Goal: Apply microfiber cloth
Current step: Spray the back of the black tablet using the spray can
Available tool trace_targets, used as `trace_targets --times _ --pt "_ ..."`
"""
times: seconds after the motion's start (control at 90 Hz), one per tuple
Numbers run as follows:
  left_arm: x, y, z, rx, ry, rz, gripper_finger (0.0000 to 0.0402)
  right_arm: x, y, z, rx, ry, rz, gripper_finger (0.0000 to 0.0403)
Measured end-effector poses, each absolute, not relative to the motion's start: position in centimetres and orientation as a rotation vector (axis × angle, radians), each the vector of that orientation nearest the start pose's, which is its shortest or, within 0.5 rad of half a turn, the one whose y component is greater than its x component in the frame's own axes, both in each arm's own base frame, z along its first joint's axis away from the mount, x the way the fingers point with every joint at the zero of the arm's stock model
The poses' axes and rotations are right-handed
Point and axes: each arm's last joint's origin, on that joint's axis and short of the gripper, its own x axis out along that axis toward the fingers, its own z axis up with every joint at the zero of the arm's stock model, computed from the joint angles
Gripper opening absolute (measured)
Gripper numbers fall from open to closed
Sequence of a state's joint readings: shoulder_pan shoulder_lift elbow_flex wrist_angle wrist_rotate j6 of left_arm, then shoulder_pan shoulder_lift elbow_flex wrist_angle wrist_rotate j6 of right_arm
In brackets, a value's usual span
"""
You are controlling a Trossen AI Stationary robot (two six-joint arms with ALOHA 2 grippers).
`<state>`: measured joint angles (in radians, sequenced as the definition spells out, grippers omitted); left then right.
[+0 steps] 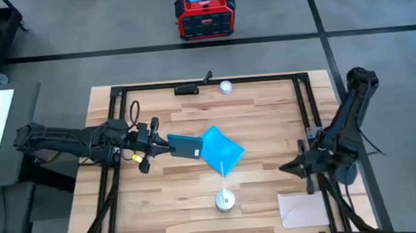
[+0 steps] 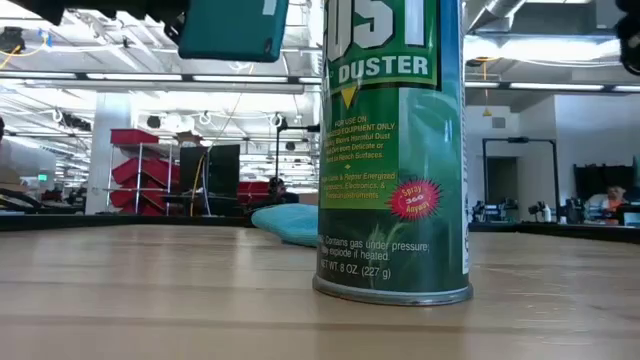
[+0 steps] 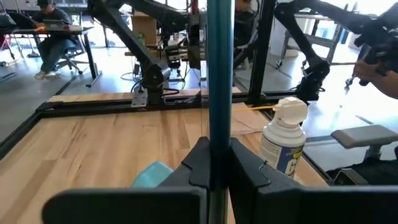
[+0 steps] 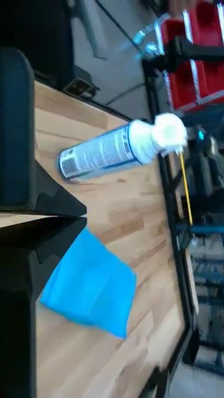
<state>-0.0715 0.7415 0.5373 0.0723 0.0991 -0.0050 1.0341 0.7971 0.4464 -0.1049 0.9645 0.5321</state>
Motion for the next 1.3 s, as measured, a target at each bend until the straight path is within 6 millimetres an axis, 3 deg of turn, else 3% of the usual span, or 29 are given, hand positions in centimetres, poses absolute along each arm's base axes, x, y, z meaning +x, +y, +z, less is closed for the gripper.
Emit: trace_targets --times 0.522,0.878,1.033,1.3 --pt "18.1 -1.8 27.6 0.04 0.114 -0.048 0.0004 14.4 8.9 22.0 0.086 0.123 0.195 0.0" --pt "17.8 -2.3 25.5 0.05 0.067 0.122 0.0003 17.3 7.0 21.8 0.119 0.079 0.194 0.0" --pt "17.9 -2.5 25.5 0.055 0.065 0.175 0.0003 19.0 6.7 22.0 0.166 0.085 0.172 0.0" --pt "20.2 -3.0 23.8 0.089 0.118 0.222 0.0003 23.0 8.0 24.7 0.153 0.183 0.179 0.0"
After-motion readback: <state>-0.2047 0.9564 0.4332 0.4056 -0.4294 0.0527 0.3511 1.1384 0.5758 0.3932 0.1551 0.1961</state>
